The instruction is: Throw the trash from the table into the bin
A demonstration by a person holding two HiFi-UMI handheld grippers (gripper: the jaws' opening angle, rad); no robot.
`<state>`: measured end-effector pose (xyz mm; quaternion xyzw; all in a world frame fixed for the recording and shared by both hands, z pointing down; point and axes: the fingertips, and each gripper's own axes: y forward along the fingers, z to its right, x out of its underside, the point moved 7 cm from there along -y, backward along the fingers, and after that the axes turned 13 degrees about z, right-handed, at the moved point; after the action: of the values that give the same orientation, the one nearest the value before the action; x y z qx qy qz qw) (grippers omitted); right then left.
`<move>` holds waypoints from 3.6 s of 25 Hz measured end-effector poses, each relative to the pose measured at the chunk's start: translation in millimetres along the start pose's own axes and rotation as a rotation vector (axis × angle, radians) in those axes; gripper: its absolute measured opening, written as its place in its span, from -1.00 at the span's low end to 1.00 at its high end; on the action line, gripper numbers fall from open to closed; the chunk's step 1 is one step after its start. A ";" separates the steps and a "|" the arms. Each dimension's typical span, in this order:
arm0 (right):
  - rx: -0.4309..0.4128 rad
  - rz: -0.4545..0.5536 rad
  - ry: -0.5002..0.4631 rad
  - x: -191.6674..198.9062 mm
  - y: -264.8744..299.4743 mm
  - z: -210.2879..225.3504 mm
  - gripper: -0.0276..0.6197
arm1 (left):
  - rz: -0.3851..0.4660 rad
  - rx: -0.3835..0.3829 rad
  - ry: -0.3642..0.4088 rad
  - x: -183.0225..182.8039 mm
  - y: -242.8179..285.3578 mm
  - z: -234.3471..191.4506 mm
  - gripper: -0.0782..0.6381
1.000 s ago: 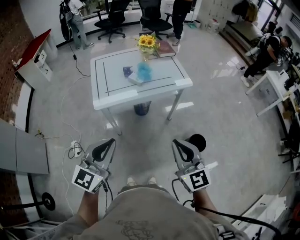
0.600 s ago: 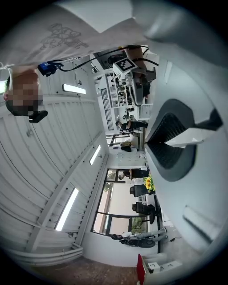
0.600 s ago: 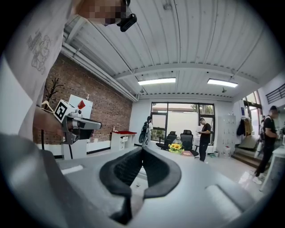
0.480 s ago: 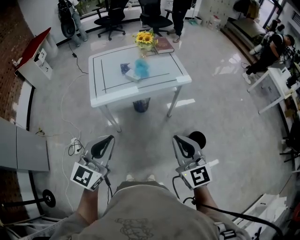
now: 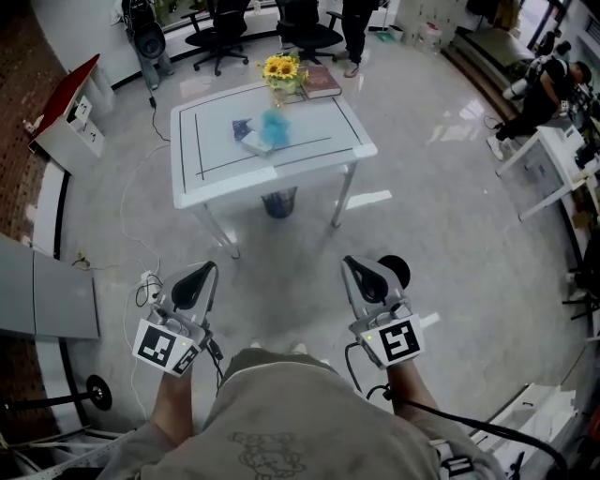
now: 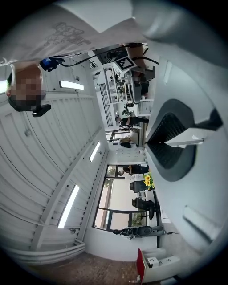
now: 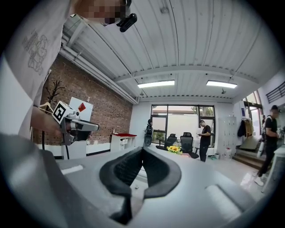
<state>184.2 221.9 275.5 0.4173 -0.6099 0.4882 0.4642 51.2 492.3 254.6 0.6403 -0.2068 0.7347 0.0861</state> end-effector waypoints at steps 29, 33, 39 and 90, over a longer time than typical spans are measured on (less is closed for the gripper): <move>0.027 0.017 -0.031 35.6 83.8 40.0 -0.91 | 0.056 0.027 0.025 36.8 62.9 -73.7 -0.81; 0.029 0.006 -0.030 40.3 105.5 46.1 -0.91 | 0.052 0.019 0.023 37.3 72.9 -97.4 -0.81; 0.028 -0.025 -0.011 51.9 135.2 53.0 -0.91 | 0.031 0.007 -0.002 47.8 88.5 -128.1 -0.81; 0.050 0.010 -0.004 71.1 469.2 127.4 -0.91 | 0.089 0.113 -0.065 83.7 264.1 -420.8 -0.81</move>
<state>-303.2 174.8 235.3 0.4266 -0.6005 0.5049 0.4501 -447.0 417.3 245.5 0.6577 -0.1961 0.7272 0.0104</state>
